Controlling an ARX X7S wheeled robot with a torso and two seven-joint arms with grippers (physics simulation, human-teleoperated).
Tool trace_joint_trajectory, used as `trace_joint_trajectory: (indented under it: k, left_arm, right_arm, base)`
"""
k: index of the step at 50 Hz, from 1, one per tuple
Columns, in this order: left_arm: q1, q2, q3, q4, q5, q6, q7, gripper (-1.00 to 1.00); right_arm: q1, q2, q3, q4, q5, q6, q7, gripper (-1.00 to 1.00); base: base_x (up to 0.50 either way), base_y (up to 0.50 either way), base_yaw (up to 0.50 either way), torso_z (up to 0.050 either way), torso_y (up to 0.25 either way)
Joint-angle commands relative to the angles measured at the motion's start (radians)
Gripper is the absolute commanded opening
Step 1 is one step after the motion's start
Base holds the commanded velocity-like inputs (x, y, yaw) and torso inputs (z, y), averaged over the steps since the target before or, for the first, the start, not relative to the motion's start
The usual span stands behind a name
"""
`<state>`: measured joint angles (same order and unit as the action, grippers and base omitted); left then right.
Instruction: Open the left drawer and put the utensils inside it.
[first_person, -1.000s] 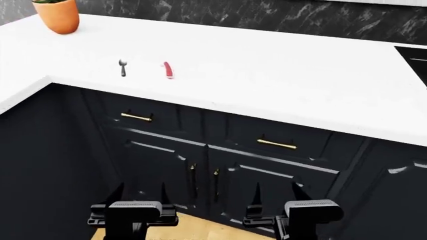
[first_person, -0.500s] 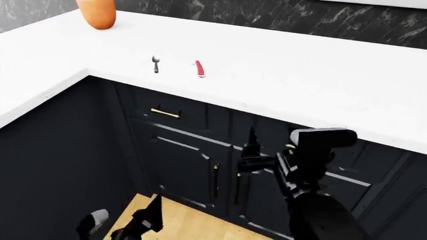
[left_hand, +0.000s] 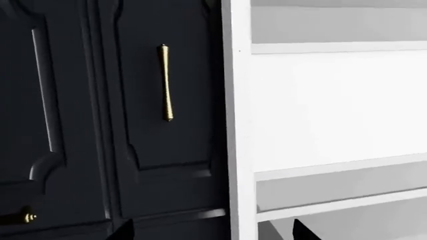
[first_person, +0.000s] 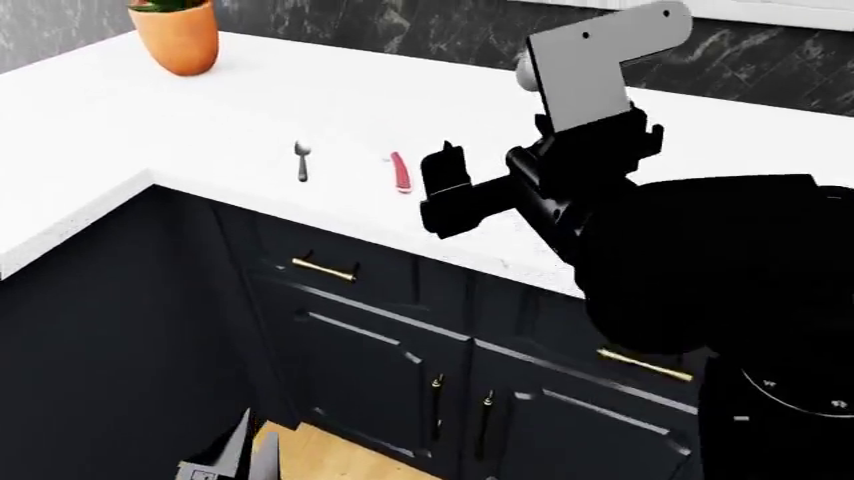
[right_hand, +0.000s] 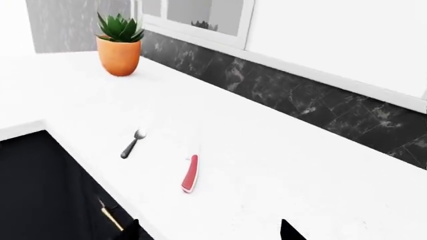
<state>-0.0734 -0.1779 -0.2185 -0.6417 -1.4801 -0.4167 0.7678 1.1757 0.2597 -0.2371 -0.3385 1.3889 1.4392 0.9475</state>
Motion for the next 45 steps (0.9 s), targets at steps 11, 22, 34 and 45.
trace_joint_trajectory:
  k: [11,22,34,45]
  left_arm:
    - [-0.052,-0.009,-0.005,-0.153,-0.020,0.034,0.007,1.00]
    - [-0.063,-0.011,0.005,-0.176,-0.011,0.039,0.005,1.00]
    - [-0.075,-0.011,0.014,-0.199,-0.006,0.041,0.009,1.00]
    - [-0.074,-0.008,0.016,-0.194,-0.006,0.045,-0.001,1.00]
  right_arm:
    - [0.093,0.025,-0.084,0.020,0.062,0.003,0.054,1.00]
    - [0.083,0.042,-0.106,0.020,0.039,-0.029,0.036,1.00]
    - [0.041,0.057,-0.139,0.029,-0.041,-0.103,-0.013,1.00]
    - [0.051,0.065,-0.149,0.042,-0.060,-0.118,-0.006,1.00]
  base:
    - [0.37,0.43,0.00,0.000,0.000]
    - [0.37,0.41,0.00,0.000,0.000]
    - [0.25,0.27,0.00,0.000,0.001]
    - [0.00,0.00,-0.50,0.000,0.000]
